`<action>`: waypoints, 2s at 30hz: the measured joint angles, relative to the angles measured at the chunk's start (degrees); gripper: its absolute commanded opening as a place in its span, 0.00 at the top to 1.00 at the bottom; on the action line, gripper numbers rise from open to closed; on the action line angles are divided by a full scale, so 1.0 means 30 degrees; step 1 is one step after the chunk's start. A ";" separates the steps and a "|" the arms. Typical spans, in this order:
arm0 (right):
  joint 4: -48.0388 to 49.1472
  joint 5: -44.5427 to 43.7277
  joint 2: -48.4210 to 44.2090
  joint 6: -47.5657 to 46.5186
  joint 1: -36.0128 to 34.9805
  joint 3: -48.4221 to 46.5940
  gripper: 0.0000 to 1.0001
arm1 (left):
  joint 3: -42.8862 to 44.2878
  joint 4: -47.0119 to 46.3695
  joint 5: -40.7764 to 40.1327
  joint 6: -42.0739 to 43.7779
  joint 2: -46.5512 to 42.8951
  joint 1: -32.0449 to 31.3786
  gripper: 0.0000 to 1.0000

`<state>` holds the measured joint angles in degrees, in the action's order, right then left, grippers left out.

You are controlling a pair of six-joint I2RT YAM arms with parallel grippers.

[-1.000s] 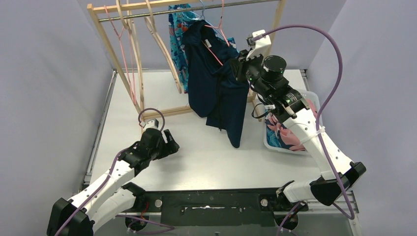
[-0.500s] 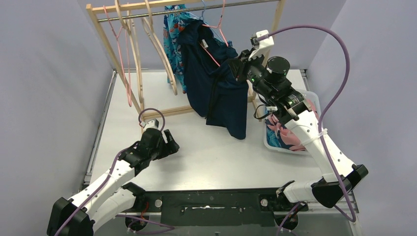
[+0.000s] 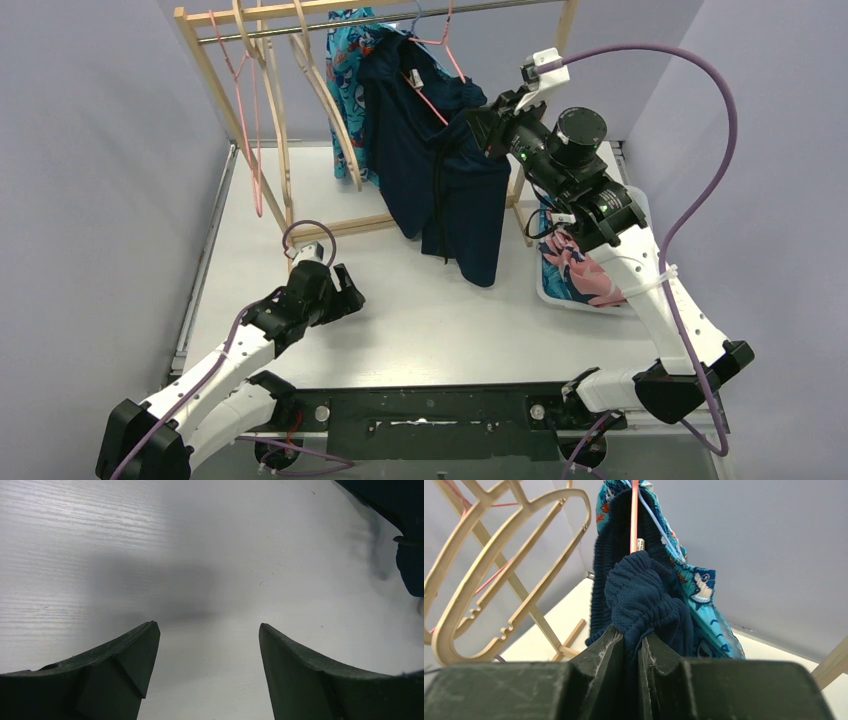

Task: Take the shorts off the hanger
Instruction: Pick up the hanger from the clothes rod.

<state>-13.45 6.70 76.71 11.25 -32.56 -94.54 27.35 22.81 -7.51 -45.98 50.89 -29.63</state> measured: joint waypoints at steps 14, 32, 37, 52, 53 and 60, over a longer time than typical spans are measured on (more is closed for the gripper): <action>0.0022 -0.0379 -0.1552 0.0357 0.0000 0.1843 1.00 | 0.0000 0.0000 0.0095 0.0000 0.0153 0.0000 0.27; 0.1610 0.2608 -0.4823 -0.0109 0.0000 0.7300 1.00 | 0.0000 -0.0015 0.0102 0.0022 0.0226 0.0000 0.27; 0.2310 0.4095 -0.6601 -0.1319 0.0000 1.0528 1.00 | 0.0000 -0.0087 0.0124 0.0044 0.0189 0.0000 0.27; 0.0685 0.5974 -0.9930 -0.3803 0.0000 1.5059 1.00 | -0.0153 -0.0342 0.0226 0.0226 -0.0750 0.0000 0.27; 0.0423 0.6237 -1.0287 -0.3854 0.0000 1.5650 1.00 | -0.0240 -0.0415 0.0240 0.0255 -0.1005 0.0000 0.27; -0.1158 0.8495 -1.0965 -0.2914 0.0000 1.8338 1.00 | -0.0896 -0.1319 0.0801 0.0539 -0.2769 0.0000 0.28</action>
<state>-16.93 32.18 43.81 2.50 -32.56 -39.53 24.67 18.85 -5.10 -44.36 42.59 -29.63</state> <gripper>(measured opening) 0.112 0.724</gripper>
